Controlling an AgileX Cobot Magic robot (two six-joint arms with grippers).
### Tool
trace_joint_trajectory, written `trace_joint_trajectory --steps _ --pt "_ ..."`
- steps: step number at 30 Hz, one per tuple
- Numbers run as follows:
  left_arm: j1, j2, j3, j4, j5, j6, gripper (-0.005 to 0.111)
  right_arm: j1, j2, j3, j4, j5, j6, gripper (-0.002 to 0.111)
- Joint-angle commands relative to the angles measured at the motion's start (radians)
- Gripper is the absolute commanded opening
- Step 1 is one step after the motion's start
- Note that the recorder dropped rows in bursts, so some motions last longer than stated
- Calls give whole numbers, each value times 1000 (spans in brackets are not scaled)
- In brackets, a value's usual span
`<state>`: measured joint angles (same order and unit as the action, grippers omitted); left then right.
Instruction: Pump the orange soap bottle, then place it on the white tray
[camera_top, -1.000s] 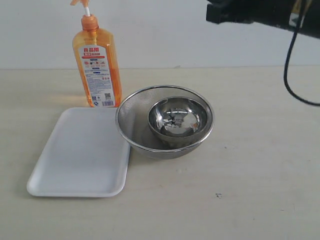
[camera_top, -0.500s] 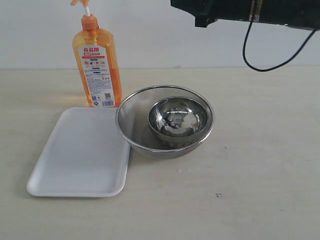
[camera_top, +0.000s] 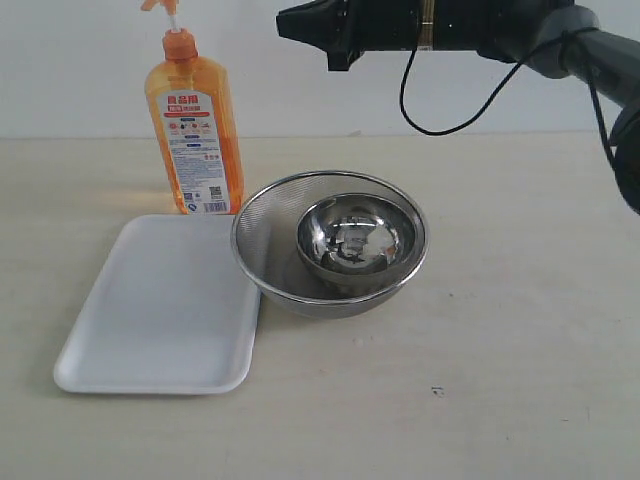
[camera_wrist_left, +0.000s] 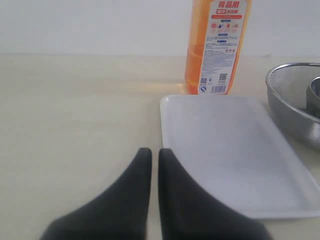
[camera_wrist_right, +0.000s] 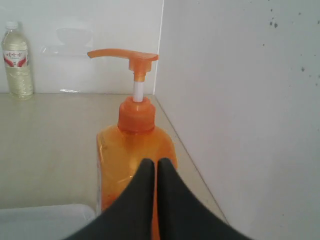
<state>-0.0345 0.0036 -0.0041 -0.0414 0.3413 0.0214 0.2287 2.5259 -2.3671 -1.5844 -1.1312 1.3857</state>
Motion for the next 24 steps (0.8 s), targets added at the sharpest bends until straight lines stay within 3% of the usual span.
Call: trace_joint_trajectory --steps 1,6,15,24 --pt "4 -4 4 1 -2 -6 5 -30 38 -69 -27 -80 41 0" --pt "4 -4 4 1 -2 -6 5 -80 58 -69 1 -74 19 0" --pt "4 -4 4 1 -2 -6 5 -81 107 -69 -10 -52 -54 0" --pt "4 -4 4 1 -2 -6 5 -79 116 -69 14 -90 63 0"
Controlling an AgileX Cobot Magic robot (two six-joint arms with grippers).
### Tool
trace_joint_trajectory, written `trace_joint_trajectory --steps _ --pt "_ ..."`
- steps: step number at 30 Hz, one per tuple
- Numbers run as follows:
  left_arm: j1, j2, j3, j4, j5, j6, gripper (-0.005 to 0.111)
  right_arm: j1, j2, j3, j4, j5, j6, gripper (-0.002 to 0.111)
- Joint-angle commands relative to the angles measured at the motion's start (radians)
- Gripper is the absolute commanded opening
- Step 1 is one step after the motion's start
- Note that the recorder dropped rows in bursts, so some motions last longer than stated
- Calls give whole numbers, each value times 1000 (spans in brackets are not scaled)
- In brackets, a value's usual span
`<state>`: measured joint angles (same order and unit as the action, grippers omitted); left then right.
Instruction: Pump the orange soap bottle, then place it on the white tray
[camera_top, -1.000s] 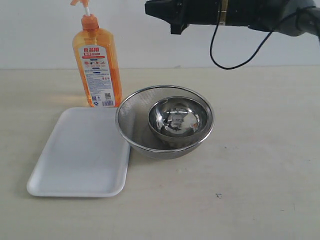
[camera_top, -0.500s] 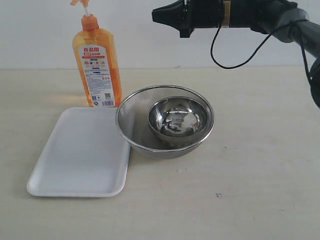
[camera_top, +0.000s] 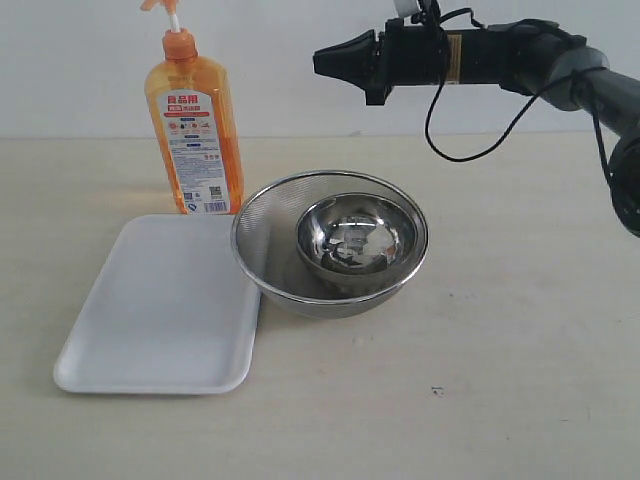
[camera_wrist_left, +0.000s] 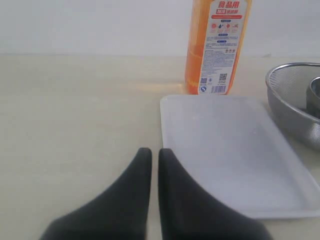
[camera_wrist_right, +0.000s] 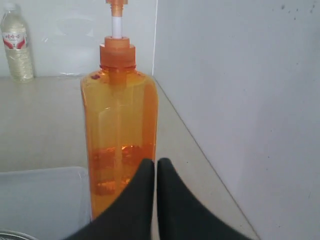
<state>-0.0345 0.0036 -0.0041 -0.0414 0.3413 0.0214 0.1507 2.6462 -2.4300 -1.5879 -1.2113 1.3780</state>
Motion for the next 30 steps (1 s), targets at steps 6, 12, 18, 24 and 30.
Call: trace_joint_trajectory --steps 6,12,18,24,30 --pt "4 -4 4 1 -2 -6 5 65 -4 -6 -34 -10 107 0" --pt "4 -4 4 1 -4 -6 5 85 -4 -6 -17 -10 195 0" --pt "4 -4 4 1 -4 -6 5 85 -4 -6 -8 -10 211 0" --pt "4 -4 4 1 -4 -6 5 85 -4 -6 -15 -10 212 0" --pt "4 -4 4 1 -4 -6 5 85 -4 -6 -15 -10 222 0"
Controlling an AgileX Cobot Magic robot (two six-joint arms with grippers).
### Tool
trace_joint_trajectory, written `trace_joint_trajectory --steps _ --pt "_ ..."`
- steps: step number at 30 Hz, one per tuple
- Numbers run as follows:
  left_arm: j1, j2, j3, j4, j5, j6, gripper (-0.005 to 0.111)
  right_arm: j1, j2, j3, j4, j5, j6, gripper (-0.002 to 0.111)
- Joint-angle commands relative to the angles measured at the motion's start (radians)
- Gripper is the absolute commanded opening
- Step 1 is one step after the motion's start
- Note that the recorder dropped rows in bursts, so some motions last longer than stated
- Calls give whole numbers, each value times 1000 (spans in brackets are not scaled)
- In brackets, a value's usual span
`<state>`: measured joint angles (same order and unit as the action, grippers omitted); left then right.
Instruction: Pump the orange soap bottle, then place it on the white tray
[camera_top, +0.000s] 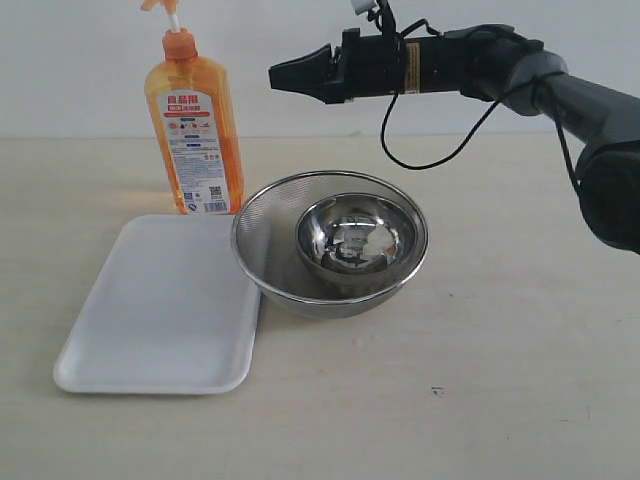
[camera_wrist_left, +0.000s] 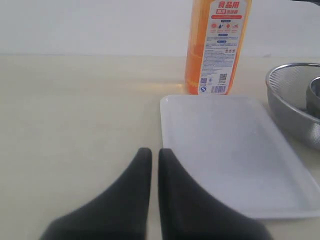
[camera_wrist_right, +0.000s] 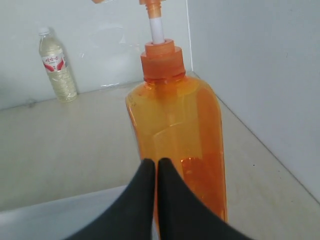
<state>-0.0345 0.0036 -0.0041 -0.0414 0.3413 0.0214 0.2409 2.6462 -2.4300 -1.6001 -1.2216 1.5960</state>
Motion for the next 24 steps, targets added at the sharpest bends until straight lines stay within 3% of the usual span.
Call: trace_joint_trajectory --steps 1,5,14,24 --pt "4 -4 4 1 -4 -6 5 -5 -4 -6 -3 0 22 0" --pt "4 -4 4 1 -4 -6 5 -13 -18 -6 4 0 60 0" --pt "4 -4 4 1 -4 -6 5 -40 -112 2 -144 0 343 0" --pt "4 -4 4 1 -4 -6 5 -129 -341 345 -144 0 316 0"
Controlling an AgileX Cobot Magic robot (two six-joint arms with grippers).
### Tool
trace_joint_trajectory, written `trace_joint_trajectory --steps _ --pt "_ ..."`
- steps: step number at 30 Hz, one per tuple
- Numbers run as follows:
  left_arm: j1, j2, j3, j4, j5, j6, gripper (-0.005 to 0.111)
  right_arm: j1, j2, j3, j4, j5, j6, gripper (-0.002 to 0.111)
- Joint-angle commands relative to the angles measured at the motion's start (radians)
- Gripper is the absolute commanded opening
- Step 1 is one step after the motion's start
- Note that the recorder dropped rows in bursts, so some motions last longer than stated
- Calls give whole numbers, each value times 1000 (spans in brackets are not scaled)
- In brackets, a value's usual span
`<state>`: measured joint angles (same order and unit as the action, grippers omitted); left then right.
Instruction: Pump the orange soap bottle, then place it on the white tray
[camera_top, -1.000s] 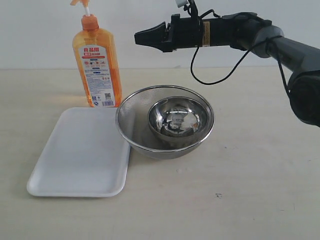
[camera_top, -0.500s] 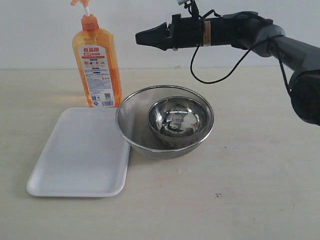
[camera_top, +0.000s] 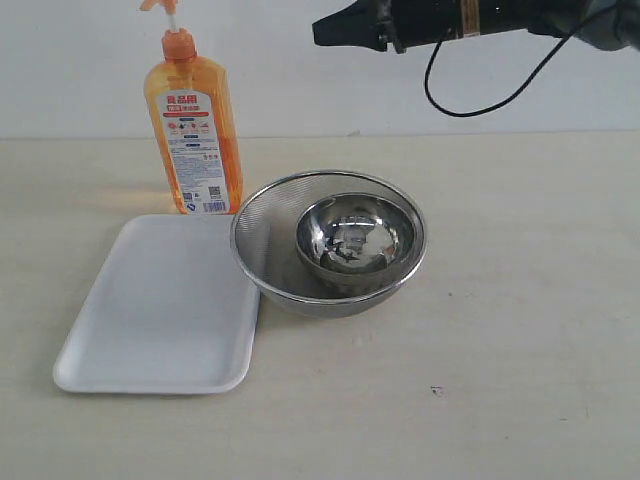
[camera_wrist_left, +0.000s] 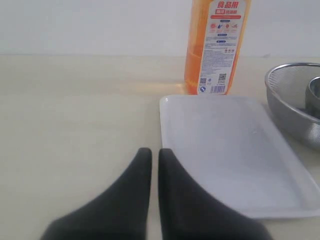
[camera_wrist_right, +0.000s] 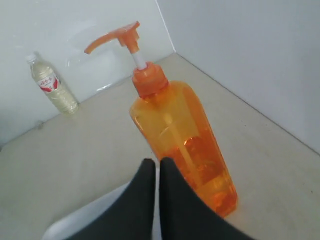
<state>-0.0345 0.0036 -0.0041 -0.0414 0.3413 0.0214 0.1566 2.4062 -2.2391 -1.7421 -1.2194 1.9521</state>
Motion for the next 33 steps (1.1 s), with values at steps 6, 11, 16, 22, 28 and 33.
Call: trace_joint_trajectory --steps 6,11,16,22,28,33 --pt "4 -4 4 1 -4 -6 5 -80 -311 507 2 -2 -175 0" --pt "4 -4 4 1 -4 -6 5 -67 -514 781 2 39 -260 0" --pt "4 -4 4 1 -4 -6 5 -66 -769 1048 11 238 -315 0" --pt "4 -4 4 1 -4 -6 5 -66 -1023 1308 105 437 -390 0" --pt "4 -4 4 1 -4 -6 5 -66 -1192 1534 308 442 -527 0" --pt "4 -4 4 1 -4 -6 5 -66 -1258 1683 485 445 -683 0"
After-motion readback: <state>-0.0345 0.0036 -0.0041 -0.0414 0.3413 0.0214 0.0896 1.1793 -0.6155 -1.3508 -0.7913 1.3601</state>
